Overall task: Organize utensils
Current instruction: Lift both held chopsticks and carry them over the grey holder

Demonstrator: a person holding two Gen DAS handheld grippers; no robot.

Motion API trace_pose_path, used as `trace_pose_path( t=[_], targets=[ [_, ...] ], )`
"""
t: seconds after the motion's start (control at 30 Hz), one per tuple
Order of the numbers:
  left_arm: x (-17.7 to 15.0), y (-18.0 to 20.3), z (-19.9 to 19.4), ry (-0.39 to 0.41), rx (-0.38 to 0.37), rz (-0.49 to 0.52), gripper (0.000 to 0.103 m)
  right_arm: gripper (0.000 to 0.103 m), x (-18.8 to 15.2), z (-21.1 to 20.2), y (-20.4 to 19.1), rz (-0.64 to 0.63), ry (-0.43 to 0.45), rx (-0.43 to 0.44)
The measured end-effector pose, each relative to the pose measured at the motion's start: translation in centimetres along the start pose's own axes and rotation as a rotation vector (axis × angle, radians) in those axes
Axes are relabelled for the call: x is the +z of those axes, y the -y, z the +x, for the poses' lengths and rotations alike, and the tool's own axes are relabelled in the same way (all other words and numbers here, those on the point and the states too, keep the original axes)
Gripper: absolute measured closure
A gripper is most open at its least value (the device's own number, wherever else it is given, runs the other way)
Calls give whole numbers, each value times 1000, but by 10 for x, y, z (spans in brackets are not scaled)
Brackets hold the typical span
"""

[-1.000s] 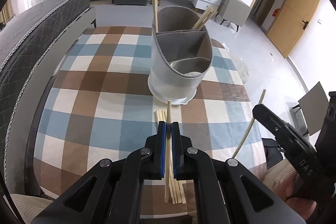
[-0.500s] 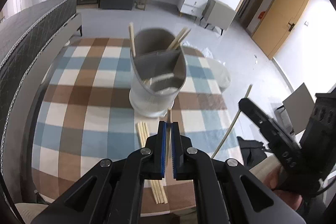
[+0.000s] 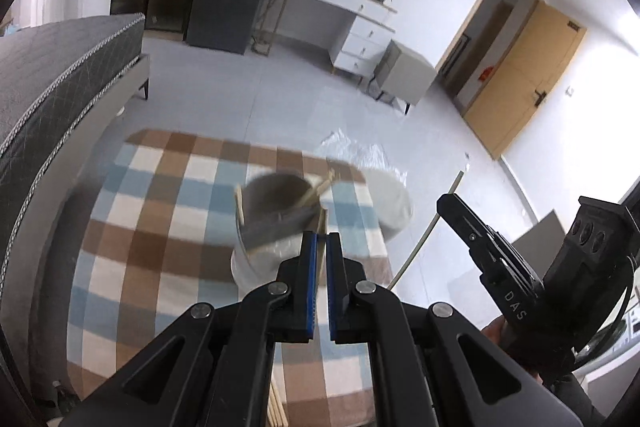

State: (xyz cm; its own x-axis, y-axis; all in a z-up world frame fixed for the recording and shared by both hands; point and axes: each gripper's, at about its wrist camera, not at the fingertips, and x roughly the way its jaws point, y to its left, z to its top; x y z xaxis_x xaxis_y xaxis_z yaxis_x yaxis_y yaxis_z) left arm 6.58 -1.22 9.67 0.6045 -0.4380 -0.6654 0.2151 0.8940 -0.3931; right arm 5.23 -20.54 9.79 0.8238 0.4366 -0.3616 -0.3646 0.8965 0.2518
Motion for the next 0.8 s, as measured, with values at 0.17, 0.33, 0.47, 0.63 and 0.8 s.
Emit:
trace_pose_path(
  t=[0.17, 0.33, 0.47, 0.63, 0.8],
  targets=[
    [26, -12, -3, 68, -9, -49, 103, 98, 34, 22, -16, -89, 33, 21],
    [44, -28, -1, 118, -8, -89, 103, 98, 55, 51, -31, -153, 60, 37],
    [53, -47, 10, 128, -32, -118, 103, 98, 62, 82, -44, -216, 71, 38],
    [58, -63, 19, 133, -31, -159, 103, 98, 56, 110, -52, -260, 60, 49],
    [63, -76, 25, 150, -38, -201, 103, 98, 44, 132, -51, -259, 31, 55]
  ],
)
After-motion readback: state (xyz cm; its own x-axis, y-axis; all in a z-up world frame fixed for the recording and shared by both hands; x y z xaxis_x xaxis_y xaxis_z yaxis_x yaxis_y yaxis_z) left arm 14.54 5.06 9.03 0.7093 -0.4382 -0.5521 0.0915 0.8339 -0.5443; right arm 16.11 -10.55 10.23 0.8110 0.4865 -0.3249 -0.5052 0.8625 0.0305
